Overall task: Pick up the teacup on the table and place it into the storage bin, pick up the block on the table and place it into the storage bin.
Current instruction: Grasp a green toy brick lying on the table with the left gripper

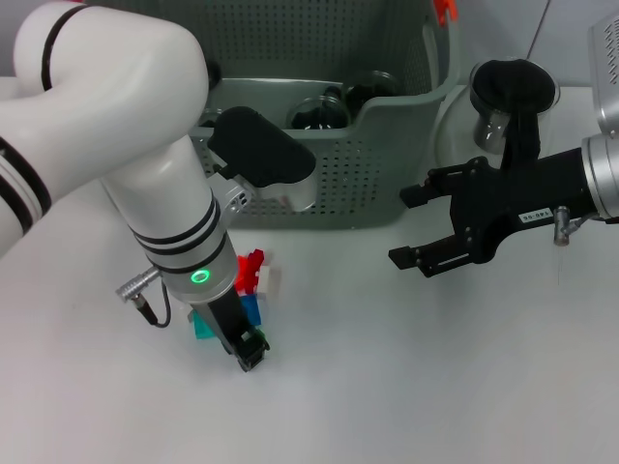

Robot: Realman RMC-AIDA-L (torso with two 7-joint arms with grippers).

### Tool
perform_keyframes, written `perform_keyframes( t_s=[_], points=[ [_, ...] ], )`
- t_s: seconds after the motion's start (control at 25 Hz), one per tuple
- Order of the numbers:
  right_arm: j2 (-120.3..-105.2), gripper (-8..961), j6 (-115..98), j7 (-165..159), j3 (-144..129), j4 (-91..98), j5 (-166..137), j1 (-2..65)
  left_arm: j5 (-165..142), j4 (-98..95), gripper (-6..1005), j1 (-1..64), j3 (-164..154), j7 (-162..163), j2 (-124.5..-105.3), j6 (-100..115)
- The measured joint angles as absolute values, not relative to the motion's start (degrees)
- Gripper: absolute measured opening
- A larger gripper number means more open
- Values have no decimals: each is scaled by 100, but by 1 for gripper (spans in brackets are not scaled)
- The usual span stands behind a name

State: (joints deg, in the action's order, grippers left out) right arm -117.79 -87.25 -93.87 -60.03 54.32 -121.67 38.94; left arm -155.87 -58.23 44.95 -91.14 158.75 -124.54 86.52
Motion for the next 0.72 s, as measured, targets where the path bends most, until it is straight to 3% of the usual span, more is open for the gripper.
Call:
perform_keyframes(
  t_s=[0.72],
  points=[
    [-11777, 877, -8718, -9387, -6003, 5432, -12164, 3903, -15601, -5821, 214, 4519, -9115, 15834, -12454, 8648]
  ],
)
